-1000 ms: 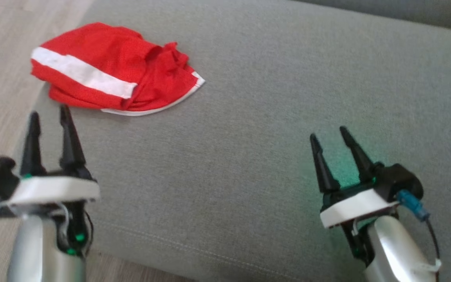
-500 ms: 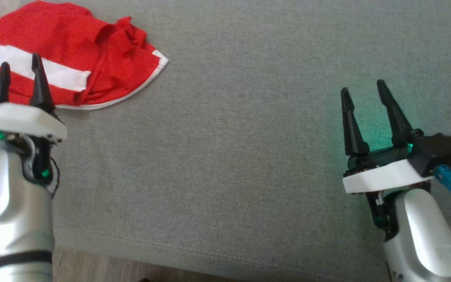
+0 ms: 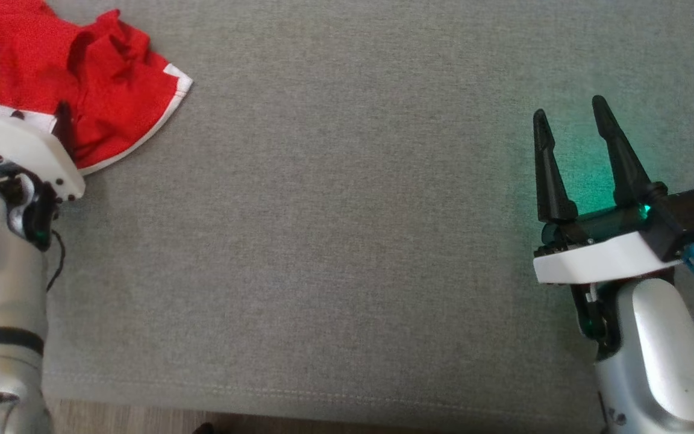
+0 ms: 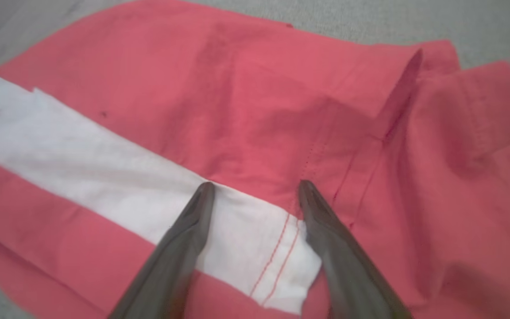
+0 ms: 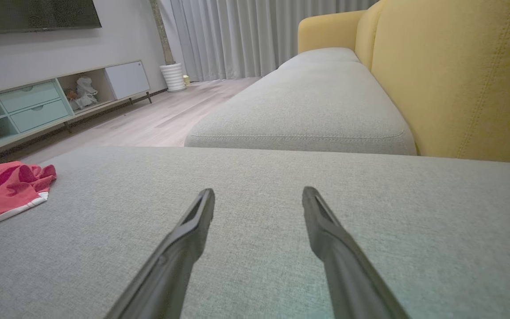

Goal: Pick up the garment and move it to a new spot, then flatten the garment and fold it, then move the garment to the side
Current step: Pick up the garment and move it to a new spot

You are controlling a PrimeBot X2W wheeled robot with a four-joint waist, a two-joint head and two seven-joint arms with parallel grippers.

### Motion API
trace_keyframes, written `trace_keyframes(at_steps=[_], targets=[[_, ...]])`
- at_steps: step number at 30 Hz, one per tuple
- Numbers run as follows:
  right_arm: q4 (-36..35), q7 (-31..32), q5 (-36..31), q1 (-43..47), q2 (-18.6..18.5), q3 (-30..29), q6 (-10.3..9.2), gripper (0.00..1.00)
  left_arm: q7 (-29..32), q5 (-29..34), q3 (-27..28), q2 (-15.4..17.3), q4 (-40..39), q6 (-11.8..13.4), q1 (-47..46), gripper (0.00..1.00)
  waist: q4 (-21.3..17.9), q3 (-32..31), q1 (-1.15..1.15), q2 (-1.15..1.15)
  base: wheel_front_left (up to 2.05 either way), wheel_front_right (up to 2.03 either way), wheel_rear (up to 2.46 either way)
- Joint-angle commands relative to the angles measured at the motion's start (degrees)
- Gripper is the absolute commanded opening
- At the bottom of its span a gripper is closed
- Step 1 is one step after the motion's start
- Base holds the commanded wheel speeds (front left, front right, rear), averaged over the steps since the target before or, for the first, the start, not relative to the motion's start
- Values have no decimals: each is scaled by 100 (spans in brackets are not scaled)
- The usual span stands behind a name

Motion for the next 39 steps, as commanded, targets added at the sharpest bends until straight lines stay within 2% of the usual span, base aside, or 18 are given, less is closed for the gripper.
trace_keyframes(at_steps=[1,2,3,7,13,19,24,29,34,39], targets=[[-213,-4,3,-98,28,130,11,100,184,31,82,397,115,-40,-214,95,-79,40,-1,0,0,0,0],[-207,-12,12,-101,28,129,11,100,243,12,57,403,207,-62,-249,44,-97,39,-1,0,0,0,0],[-197,-20,22,-105,28,133,11,100,271,-11,32,406,279,-85,-281,0,-114,35,-1,0,0,0,0],[-154,-68,81,-117,28,133,11,100,222,-82,-40,413,415,-135,-341,0,-155,-8,-1,0,0,0,0],[24,-163,221,-111,28,145,11,100,-221,-136,-226,423,418,-171,-405,0,-183,-266,-1,0,0,0,0],[255,-274,365,-72,28,182,11,100,-662,-279,-578,234,125,-183,-352,0,-184,-707,-1,0,0,0,0],[455,-362,500,-34,28,236,11,100,-802,-516,-1067,83,-409,-184,-187,0,-228,-1063,-1,0,0,0,0],[620,-455,659,-35,28,341,11,100,-727,-752,-1513,-131,-1277,-185,37,0,-403,-1351,-1,0,0,0,0],[719,-526,805,-64,28,409,11,100,-420,-820,-1817,-485,-2012,-184,296,0,-654,-1508,-1,0,0,0,0],[776,-569,905,-92,28,467,11,100,-144,-783,-2178,-862,-2611,-78,539,0,-961,-1547,-1,0,0,0,0]])
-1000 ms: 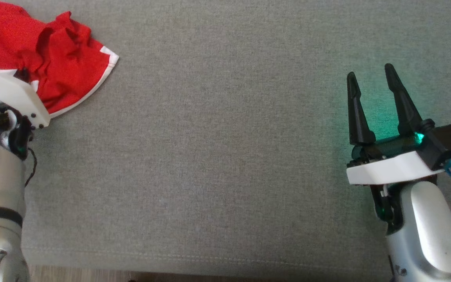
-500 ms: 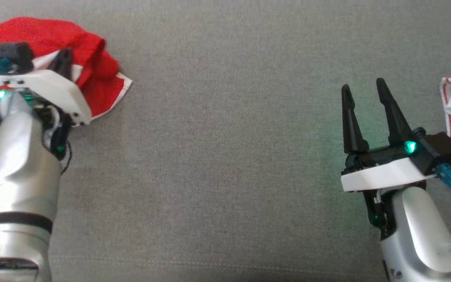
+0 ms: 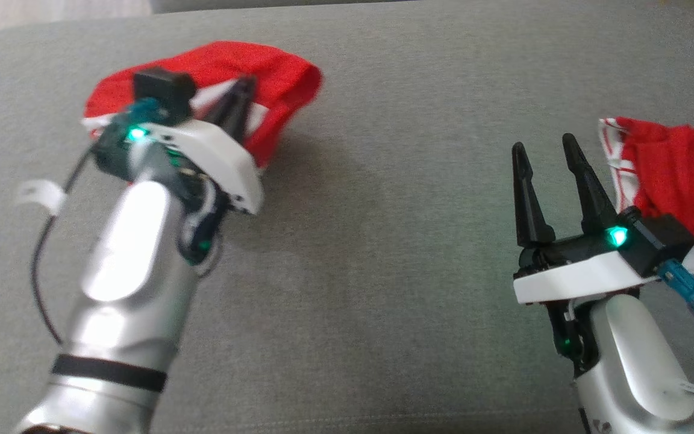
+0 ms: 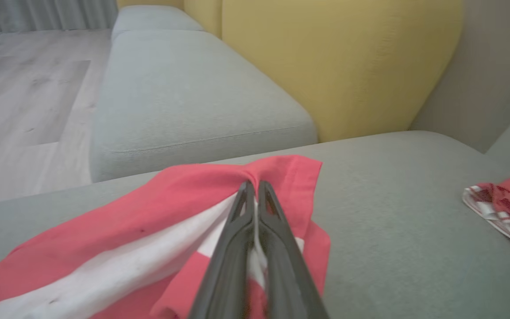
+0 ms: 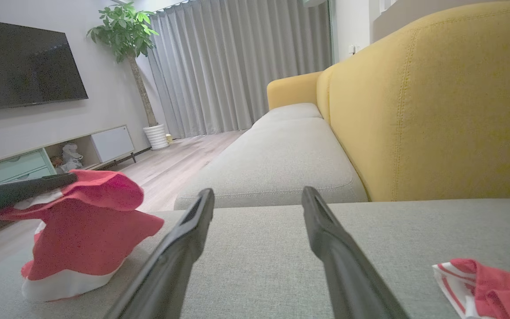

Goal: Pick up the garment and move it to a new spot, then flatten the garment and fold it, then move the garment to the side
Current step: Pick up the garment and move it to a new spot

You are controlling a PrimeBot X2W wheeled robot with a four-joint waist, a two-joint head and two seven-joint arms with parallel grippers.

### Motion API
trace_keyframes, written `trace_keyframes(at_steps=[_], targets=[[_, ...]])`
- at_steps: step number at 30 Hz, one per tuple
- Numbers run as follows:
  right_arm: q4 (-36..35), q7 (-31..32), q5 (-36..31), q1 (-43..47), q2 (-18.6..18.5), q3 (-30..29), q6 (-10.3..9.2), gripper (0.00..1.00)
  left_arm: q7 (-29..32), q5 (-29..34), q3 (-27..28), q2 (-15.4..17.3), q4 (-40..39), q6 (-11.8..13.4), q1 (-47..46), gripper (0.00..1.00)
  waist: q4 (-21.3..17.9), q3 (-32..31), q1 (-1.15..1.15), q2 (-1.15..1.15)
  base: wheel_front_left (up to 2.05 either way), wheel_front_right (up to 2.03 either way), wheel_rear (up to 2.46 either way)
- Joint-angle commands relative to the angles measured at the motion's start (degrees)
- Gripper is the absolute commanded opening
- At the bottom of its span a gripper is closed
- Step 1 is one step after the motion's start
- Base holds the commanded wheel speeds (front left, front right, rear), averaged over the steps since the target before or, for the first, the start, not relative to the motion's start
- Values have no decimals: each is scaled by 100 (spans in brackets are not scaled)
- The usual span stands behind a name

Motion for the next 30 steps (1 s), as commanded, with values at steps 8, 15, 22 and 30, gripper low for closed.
trace_keyframes(at_steps=[8,15,22,30], targets=[[-101,-78,158,-188,27,174,11,100,83,-172,-600,-192,-732,590,-76,0,-601,40,0,0,0,0,0],[-132,-83,246,-240,27,184,11,100,-80,-905,-1780,-200,-960,1359,-77,5,-895,136,0,0,0,0,0],[-201,-84,260,-261,27,109,11,100,-391,-1525,-2556,-201,-618,1693,-176,100,-957,261,0,0,0,0,0],[-167,-85,201,-162,27,154,11,100,-1294,-1793,-1943,90,-188,1763,-467,100,-686,228,0,0,0,0,0]])
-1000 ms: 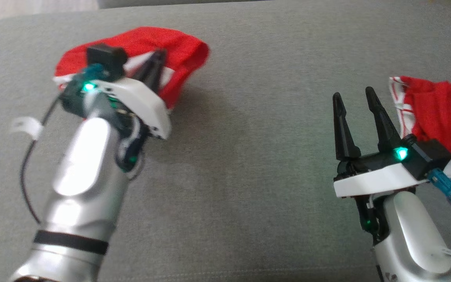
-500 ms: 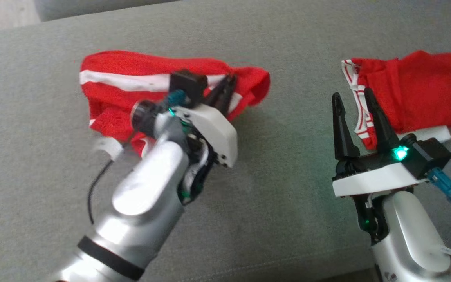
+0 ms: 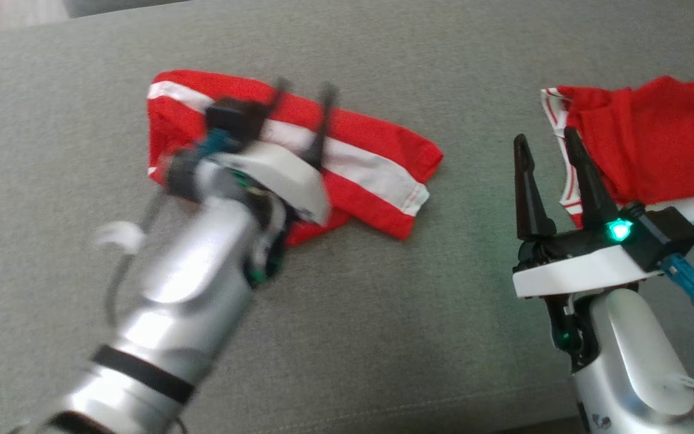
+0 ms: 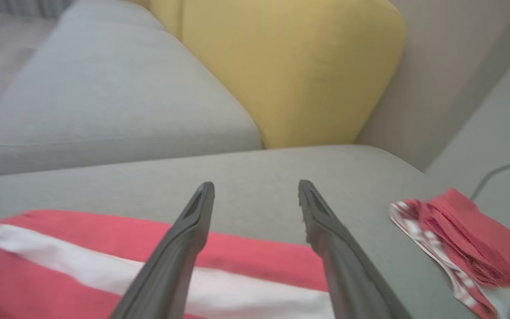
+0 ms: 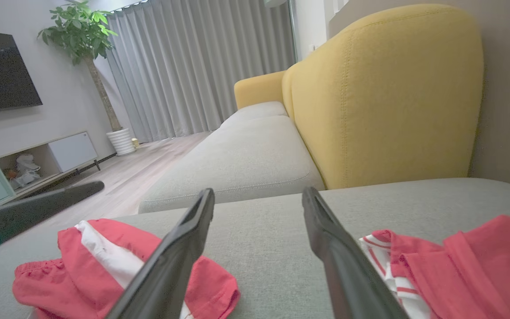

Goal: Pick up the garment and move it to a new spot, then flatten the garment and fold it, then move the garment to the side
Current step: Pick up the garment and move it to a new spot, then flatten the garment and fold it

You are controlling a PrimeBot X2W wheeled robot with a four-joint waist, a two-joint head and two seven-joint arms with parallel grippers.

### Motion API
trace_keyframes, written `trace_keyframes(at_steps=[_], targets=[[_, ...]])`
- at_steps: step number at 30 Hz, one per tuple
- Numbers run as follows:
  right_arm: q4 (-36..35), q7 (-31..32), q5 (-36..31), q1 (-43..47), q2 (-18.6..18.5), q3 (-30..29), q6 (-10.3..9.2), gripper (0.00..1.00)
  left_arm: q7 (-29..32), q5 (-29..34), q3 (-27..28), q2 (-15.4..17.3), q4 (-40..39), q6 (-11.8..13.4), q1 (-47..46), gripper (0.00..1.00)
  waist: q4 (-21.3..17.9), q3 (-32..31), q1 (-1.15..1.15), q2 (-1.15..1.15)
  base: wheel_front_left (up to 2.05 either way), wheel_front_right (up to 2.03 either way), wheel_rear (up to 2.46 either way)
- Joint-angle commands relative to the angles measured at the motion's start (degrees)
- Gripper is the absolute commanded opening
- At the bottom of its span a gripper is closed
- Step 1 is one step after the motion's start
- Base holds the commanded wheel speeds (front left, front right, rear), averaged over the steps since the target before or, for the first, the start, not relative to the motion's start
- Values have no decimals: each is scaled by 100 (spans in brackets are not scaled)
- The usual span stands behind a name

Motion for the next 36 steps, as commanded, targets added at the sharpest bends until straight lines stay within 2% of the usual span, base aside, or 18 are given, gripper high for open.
trace_keyframes(at_steps=[1,8,12,15,21,28,36], targets=[[-145,-62,-16,-51,28,167,11,100,-207,-58,420,331,-116,24,-279,100,118,-34,0,0,0,0,0],[27,-62,-50,86,28,392,11,100,-462,-124,1408,1174,-535,-27,280,100,437,-103,0,0,0,0,0],[117,-62,-68,139,28,434,11,100,-467,114,2119,1358,-1247,-157,1066,100,589,-151,0,0,0,0,0],[168,-62,-95,183,28,399,11,100,-468,322,2612,1223,-1725,-309,1747,100,699,-192,0,0,0,0,0],[226,-62,-211,223,28,259,11,100,-469,793,3335,649,-2208,-697,2608,100,904,-212,0,0,0,0,0],[378,-40,-363,167,28,193,11,100,-469,1241,3662,246,-2202,-1055,2695,100,1042,-170,0,0,0,0,0],[998,465,-532,-25,28,325,11,100,-469,1468,3926,-8,-2036,-1344,2653,100,1124,-5,0,0,0,0,0]])
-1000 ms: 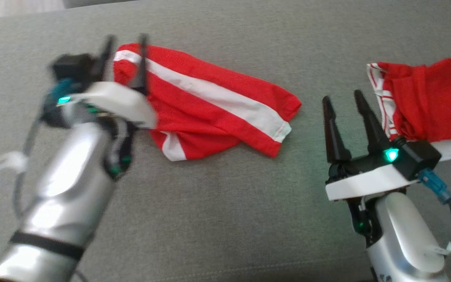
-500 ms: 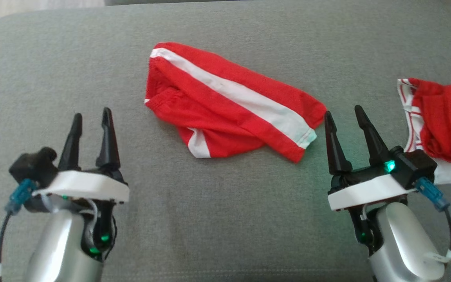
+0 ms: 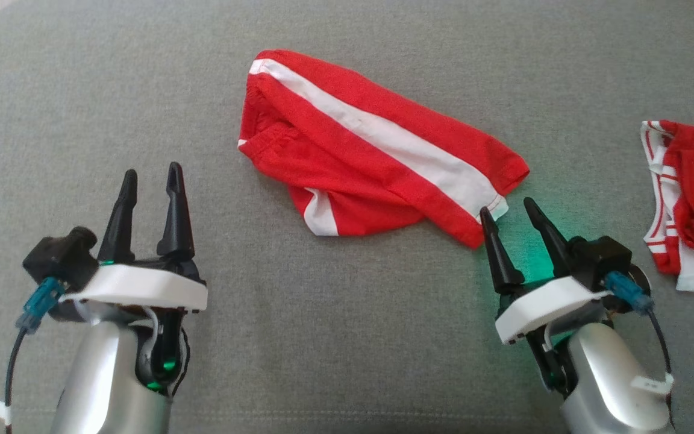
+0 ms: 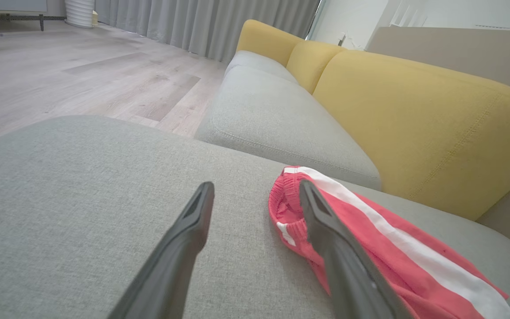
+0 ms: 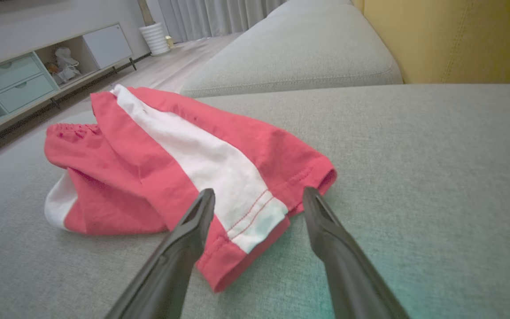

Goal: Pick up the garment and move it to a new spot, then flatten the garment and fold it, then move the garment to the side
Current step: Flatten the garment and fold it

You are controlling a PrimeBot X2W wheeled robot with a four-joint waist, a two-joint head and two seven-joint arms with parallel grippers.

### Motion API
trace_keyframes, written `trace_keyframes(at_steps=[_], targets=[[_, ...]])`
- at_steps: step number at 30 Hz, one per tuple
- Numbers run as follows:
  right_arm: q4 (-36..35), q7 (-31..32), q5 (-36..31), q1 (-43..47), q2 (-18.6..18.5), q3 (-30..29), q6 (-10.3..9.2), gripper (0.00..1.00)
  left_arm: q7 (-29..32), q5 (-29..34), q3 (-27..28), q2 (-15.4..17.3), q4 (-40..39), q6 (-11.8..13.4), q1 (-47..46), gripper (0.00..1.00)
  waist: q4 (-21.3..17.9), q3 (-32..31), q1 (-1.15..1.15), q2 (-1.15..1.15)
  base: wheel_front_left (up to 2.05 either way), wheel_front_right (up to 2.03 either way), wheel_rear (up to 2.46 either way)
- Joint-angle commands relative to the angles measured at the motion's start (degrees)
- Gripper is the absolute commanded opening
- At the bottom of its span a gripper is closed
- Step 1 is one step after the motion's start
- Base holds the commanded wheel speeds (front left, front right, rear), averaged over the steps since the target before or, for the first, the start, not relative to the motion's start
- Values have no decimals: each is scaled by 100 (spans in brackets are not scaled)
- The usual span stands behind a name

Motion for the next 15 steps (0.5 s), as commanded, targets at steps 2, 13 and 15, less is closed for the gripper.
trace_keyframes(at_steps=[2,13,15], targets=[[-43,56,-47,-288,27,161,11,100,-42,54,254,37,-116,-53,-247,100,33,60,0,0,0,0,0],[473,14,94,-667,27,376,11,0,-42,-47,303,5,-33,-114,-360,100,76,197,0,0,0,0,0],[515,-32,63,-716,27,423,11,0,-42,-49,312,5,-29,-102,-368,100,34,188,0,0,0,0,0]])
